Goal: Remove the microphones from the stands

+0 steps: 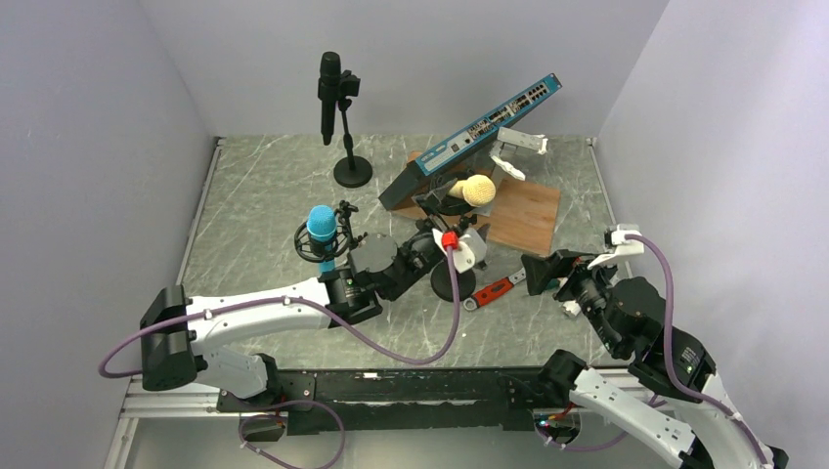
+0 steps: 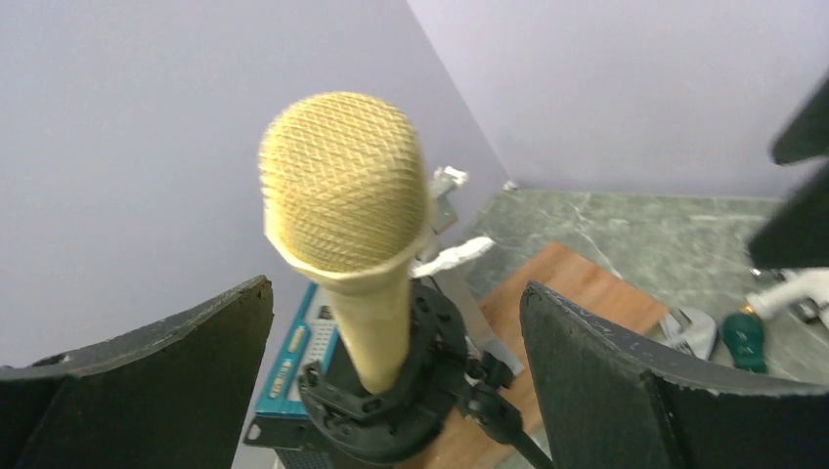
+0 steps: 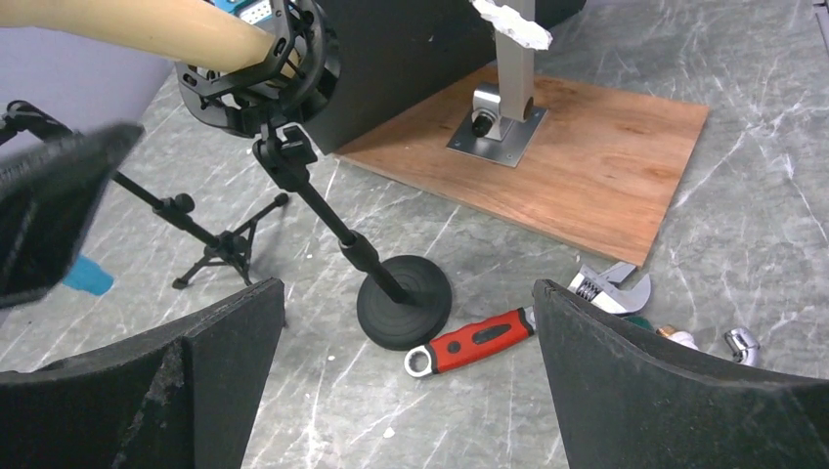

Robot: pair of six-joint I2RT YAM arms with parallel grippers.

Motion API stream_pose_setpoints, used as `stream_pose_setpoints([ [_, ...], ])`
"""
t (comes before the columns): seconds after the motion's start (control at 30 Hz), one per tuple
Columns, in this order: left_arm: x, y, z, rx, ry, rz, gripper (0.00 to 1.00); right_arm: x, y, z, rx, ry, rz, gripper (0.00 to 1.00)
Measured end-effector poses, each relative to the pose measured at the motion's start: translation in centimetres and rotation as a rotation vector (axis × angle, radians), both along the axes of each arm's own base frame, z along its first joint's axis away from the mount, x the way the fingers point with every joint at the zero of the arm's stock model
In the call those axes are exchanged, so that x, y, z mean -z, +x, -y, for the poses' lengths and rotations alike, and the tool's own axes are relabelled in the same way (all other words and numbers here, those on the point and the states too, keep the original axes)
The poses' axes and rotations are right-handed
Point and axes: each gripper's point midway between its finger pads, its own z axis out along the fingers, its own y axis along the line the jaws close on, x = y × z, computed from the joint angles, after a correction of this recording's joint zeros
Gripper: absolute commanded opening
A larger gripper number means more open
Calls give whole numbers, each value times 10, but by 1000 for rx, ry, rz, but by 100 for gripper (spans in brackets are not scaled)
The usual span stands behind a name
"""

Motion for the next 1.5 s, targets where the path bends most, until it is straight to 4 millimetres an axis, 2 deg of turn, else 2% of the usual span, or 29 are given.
stream_pose_setpoints([
  [0.13,-16,12,-6,-25,-64,6,96,-2,-2,2,0,12,10,100],
  [0.23,-23,15,-3,-23,-92,18,84,-3,-3,4,0,19,17,100],
  [0.53,-18,23,12,-36,-124,61,70,-2,-3,4,1,18,16,100],
  [0.83,-20,30,11,-76,-136,97,48,-1,-4,5,4,19,18,100],
  [1.07,-24,24,13,-52,-104,86,32,-1,-3,7,14,17,19,100],
  [1.17,-34,17,14,-24,-96,87,28,-1,-3,7,19,16,19,100],
  [1.3,-57,4,6,17,-123,90,23,3,-2,7,18,8,12,100],
  [1.4,-76,-5,5,72,-125,65,9,3,-2,6,18,7,11,100],
  [1.5,-107,-17,6,180,-108,-10,1,4,-2,6,19,7,11,100],
])
